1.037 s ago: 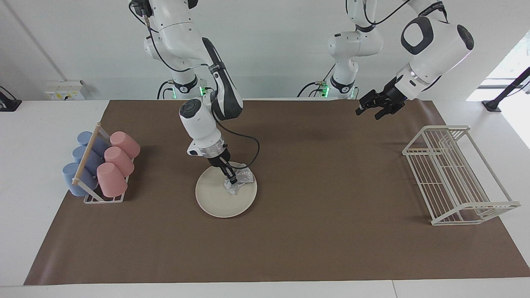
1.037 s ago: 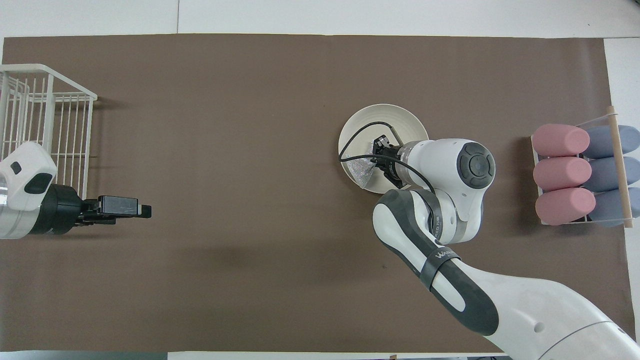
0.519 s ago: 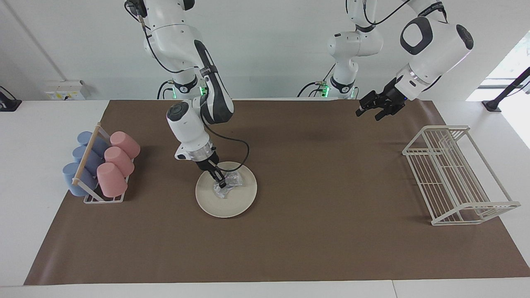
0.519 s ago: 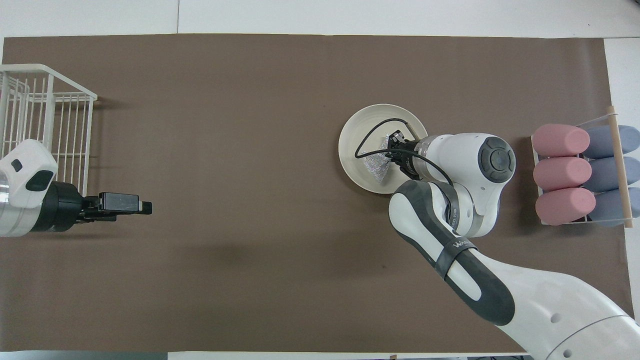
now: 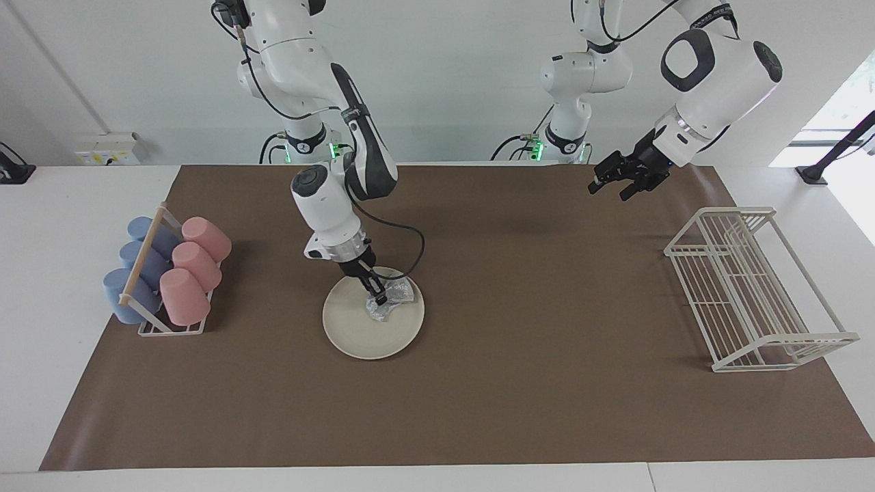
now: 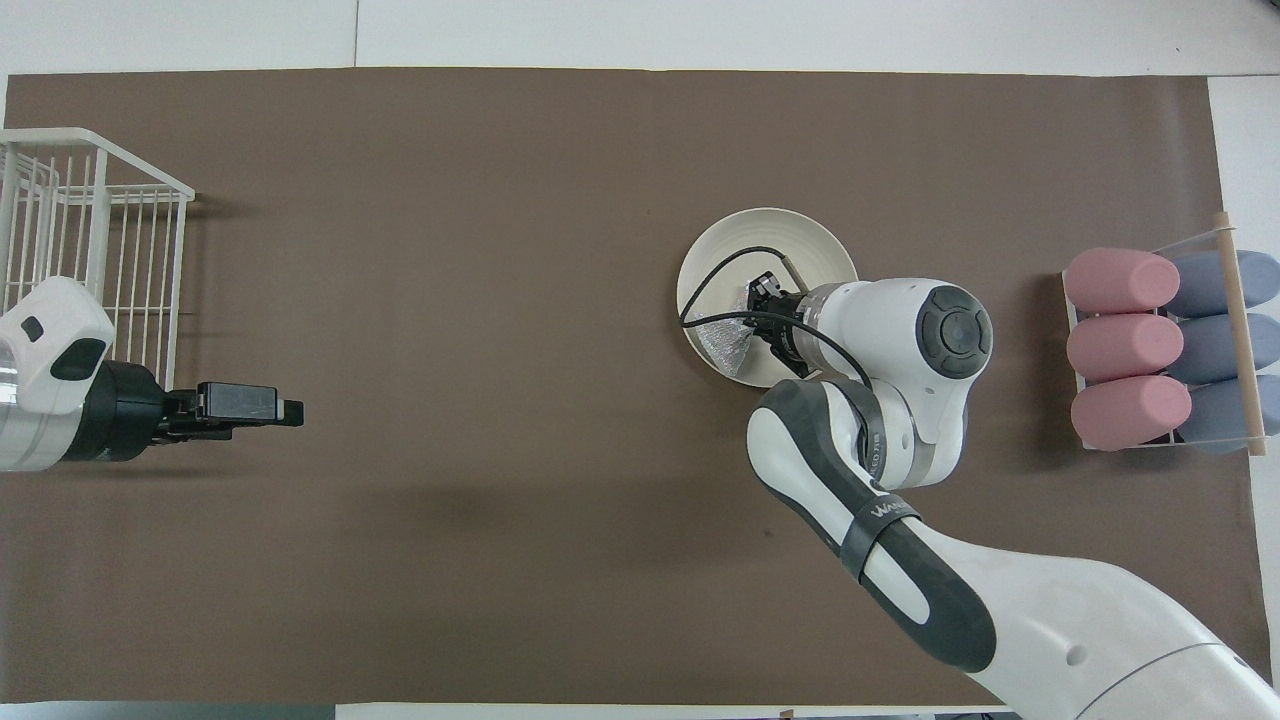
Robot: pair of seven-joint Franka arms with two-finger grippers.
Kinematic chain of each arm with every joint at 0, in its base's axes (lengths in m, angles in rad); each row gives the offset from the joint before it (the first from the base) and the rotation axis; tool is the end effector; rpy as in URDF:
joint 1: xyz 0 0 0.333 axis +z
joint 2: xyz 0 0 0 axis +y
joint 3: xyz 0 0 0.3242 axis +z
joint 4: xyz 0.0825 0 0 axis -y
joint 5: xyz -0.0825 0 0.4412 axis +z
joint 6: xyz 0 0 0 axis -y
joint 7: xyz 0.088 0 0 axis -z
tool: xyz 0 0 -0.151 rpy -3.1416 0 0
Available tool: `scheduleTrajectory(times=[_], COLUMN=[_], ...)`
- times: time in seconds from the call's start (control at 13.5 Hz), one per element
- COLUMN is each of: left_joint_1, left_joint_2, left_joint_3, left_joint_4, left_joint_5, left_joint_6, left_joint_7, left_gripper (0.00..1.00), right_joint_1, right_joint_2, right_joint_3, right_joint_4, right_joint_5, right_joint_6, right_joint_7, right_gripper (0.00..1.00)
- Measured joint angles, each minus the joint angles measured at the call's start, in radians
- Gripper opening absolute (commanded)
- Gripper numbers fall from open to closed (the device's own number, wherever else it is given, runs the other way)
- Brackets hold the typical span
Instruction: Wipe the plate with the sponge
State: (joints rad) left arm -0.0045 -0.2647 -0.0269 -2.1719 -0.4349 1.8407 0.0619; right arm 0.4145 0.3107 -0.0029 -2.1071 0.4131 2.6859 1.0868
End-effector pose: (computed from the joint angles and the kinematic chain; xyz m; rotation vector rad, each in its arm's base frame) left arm 0.5182 -0.0681 0.4535 2.7311 0.0541 -0.0812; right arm 0.6030 0.2577 0.2175 -2.4371 1.3677 -0.0523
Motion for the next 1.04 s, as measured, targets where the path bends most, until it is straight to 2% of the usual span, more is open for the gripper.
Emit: scheduleTrajectory(times=[0.15,0.3,0.44,0.52,0.67,0.81,0.89,1.04], left_joint_1=[0.000,0.000,0.000,0.000,0.000,0.000,-0.001,-0.001], left_joint_2=[0.001,0.001,0.001,0.002,0.002,0.002,0.002,0.003], left_joint_3=[-0.003,-0.004,-0.006,-0.006,-0.007,-0.007,-0.008,-0.009], left_joint_4=[0.001,0.001,0.001,0.001,0.002,0.003,0.004,0.004], left_joint_5=[0.000,0.000,0.000,0.000,0.000,-0.016,-0.057,-0.192], left_joint_6=[0.000,0.000,0.000,0.000,0.000,0.005,0.008,0.009], left_joint_7=[-0.002,-0.010,-0.029,-0.036,-0.052,-0.098,-0.115,-0.127], left_gripper=[1.00,1.00,1.00,1.00,1.00,1.00,1.00,1.00], right_joint_1=[-0.003,-0.003,-0.003,-0.003,0.008,0.039,0.054,0.092], right_joint_2=[0.000,-0.002,-0.012,-0.020,-0.039,-0.055,-0.061,-0.067], right_joint_3=[-0.004,-0.006,-0.011,-0.012,-0.005,-0.003,-0.002,-0.001], right_joint_4=[0.018,0.086,0.193,0.258,0.417,0.582,0.642,0.697], right_joint_5=[0.000,0.000,-0.042,-0.118,-0.270,-0.304,-0.307,-0.309], right_joint_6=[-0.005,-0.093,-0.243,-0.343,-0.588,-0.813,-0.890,-0.965], right_joint_7=[0.003,0.050,0.160,0.237,0.395,0.494,0.540,0.637], right_gripper=[0.00,0.00,0.00,0.00,0.00,0.00,0.00,0.00])
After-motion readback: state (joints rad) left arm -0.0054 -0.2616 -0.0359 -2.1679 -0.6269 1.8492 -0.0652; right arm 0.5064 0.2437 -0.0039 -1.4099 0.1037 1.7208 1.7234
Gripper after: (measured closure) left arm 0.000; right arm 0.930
